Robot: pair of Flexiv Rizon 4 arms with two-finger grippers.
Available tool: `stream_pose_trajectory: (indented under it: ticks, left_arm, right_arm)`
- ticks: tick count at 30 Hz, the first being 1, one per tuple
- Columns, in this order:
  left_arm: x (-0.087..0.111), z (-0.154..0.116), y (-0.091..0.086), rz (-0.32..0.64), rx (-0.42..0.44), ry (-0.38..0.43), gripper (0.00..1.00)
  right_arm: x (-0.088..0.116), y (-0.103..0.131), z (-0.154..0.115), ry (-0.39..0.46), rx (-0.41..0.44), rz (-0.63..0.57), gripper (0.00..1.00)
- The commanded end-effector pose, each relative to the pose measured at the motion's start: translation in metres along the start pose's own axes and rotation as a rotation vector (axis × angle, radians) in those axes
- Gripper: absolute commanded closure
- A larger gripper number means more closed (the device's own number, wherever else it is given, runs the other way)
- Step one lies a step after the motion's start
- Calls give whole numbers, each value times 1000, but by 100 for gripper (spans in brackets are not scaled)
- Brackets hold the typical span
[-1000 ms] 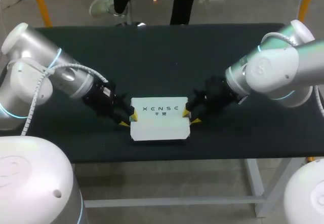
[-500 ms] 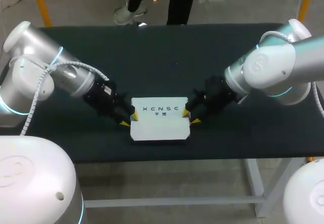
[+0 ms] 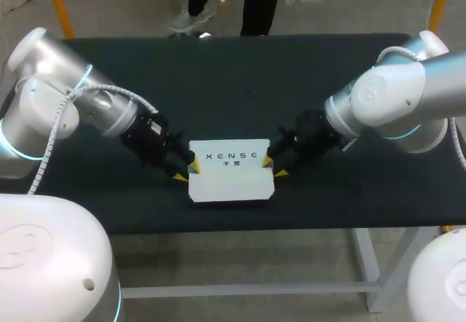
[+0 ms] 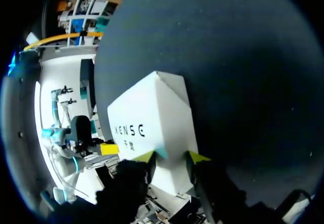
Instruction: Assemble the packaging by folding the flat box into shape, placing the metal phone stand inside, and closing the box properly
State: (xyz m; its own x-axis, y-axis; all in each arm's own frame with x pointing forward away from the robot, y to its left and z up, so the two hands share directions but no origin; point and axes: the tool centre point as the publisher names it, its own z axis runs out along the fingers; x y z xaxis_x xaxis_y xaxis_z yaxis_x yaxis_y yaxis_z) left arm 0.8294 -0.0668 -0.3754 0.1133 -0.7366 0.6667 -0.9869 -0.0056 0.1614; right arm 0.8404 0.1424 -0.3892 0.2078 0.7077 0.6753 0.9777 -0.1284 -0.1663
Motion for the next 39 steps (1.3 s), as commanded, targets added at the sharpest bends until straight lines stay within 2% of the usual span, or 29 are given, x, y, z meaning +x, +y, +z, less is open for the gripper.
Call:
stream_pose_trajectory:
  ticks: [1,23,39]
  left_arm:
    - [9,5,-4,-8,-12,-11,59]
    - [14,3,-5,-40,-29,-28,57]
    - [13,4,-6,-44,-33,-25,56]
  right_arm:
    - [4,2,5,7,10,3,56]
    - [6,4,-6,16,35,21,56]
    - [4,9,1,16,61,23,56]
